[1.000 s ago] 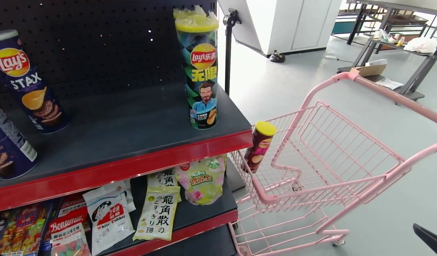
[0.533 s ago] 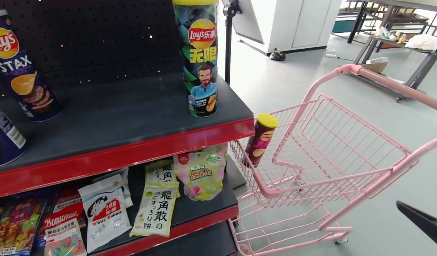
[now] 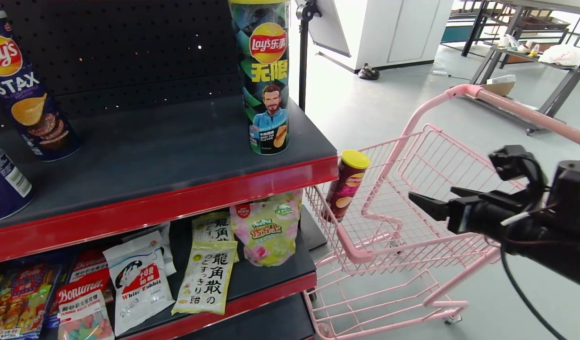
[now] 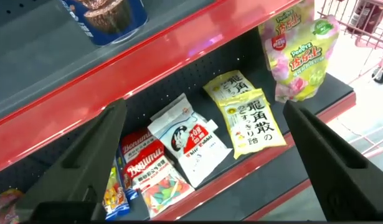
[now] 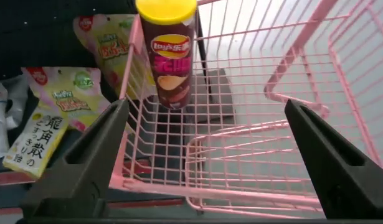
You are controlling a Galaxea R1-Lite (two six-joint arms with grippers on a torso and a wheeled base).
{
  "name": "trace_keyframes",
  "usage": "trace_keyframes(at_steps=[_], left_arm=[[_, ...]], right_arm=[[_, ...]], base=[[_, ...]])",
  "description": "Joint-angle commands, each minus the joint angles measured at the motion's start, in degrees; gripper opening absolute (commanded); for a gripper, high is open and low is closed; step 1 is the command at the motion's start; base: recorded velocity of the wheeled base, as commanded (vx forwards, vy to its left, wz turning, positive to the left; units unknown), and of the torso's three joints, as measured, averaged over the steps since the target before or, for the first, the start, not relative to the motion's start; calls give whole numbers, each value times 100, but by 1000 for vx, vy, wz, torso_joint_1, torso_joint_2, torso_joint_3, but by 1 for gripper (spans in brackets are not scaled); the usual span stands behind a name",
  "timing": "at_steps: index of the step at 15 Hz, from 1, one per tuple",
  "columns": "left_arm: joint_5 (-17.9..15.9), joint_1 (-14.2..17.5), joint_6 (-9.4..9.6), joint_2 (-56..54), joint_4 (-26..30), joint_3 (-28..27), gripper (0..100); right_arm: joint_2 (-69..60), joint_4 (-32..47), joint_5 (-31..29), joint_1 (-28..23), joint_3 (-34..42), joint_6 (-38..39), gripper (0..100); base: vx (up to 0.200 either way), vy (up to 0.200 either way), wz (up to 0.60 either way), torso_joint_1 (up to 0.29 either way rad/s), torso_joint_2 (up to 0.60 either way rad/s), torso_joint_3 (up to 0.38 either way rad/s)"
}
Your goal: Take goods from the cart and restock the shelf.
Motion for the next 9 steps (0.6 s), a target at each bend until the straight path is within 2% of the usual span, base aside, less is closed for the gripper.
trace_keyframes(at_steps=[1, 2, 3, 9], left_arm=[[3, 0, -3, 37, -3, -37, 100], [3, 0, -3, 99, -12, -81, 100], [3, 0, -3, 108, -3, -81, 100], [3, 0, -3, 240, -3, -64, 100]], right_arm=[[1427, -437, 50, 366, -556, 140, 100], [1867, -437, 32, 507, -1128, 149, 100], [2104, -437, 41, 577, -1382, 157, 100], [3027, -437, 41, 682, -2253, 377, 100]], base=[[0, 0, 0, 0, 0, 0], [0, 0, 0, 0, 0, 0], [0, 0, 0, 0, 0, 0], [0, 0, 0, 0, 0, 0]])
